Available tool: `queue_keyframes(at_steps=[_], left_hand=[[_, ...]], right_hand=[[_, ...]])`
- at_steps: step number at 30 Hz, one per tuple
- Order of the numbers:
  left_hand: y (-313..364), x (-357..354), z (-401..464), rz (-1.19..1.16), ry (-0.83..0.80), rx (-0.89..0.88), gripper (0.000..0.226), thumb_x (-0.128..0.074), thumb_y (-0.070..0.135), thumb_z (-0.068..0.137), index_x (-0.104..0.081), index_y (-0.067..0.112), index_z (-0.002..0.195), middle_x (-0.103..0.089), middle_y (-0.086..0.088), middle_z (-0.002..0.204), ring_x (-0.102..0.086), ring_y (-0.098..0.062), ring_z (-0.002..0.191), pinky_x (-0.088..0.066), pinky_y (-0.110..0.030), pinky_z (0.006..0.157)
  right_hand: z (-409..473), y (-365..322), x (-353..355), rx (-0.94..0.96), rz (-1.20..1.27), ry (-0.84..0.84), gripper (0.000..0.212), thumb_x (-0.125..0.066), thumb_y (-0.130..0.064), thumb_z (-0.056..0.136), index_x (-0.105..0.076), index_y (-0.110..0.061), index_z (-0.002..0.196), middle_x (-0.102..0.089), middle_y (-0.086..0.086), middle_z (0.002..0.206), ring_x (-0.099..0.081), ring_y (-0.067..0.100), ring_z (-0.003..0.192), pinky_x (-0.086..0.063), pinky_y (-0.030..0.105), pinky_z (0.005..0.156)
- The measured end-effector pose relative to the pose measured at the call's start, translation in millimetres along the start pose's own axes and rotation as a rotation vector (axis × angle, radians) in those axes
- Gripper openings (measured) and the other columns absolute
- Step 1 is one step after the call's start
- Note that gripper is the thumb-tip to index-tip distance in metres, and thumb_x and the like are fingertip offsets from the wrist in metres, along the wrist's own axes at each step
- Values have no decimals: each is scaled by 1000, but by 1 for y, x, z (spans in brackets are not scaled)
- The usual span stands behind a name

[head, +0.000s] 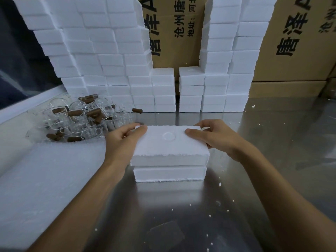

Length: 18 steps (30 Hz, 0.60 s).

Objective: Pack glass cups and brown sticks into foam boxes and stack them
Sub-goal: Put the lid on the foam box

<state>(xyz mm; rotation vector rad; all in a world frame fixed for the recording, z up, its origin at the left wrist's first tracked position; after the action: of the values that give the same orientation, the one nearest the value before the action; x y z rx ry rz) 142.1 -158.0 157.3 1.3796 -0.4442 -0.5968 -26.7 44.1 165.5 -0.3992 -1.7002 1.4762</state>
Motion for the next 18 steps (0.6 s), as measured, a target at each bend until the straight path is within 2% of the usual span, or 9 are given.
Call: queue_keyframes(at_steps=[3,6,8,10,14,18], left_hand=[[0,1,1,-17,8,-19,3,-78,26,81,-79,29,80,-76,7,88,-67,-7,80,-55,-28,82],[-4,0,1,53,-1,-78,6,-77,25,82,-77,28,87,-68,10,76,-62,-5,71,-52,-16,63],[-9,-2,-1,104,1,-90,14,-78,22,81,-74,27,94,-64,12,72,-62,-8,69,-51,-19,60],[-14,-2,-1,121,14,-69,19,-78,20,81,-72,26,98,-68,5,83,-66,-16,78,-54,-27,66],[-21,-3,2,66,10,-22,19,-76,17,83,-72,29,97,-71,1,98,-68,-21,93,-54,-31,74],[-34,-9,0,-44,-23,84,19,-69,14,89,-75,32,95,-71,-1,111,-64,-24,110,-48,-42,99]], right_hand=[[-1,0,-2,0,-17,-31,39,-79,-47,78,-69,-14,99,-77,0,82,-74,9,72,-53,14,58],[-1,3,0,-1,-28,-38,41,-79,-46,78,-68,-14,100,-77,3,85,-74,13,75,-59,19,64],[0,4,1,-2,-24,-19,41,-79,-47,77,-68,-16,100,-77,3,84,-74,11,73,-58,18,63],[1,4,1,6,-37,-1,39,-79,-50,77,-68,-20,100,-75,1,80,-72,8,67,-56,17,59],[3,8,-5,4,-21,10,33,-72,-50,85,-66,-26,107,-70,-1,81,-69,3,61,-50,16,51],[4,22,-15,-83,70,3,24,-60,-46,95,-64,-28,111,-71,-6,98,-68,1,66,-51,19,54]])
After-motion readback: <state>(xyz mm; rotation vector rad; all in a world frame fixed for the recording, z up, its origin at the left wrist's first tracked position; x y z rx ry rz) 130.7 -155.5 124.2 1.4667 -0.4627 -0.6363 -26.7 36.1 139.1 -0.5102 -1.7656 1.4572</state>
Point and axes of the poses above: each hand's wrist, its own z-axis towards the middle knuckle, its own x-axis out of the back of the hand, y = z × x, the point moved 8 cm from there along z, towards the middle knuckle
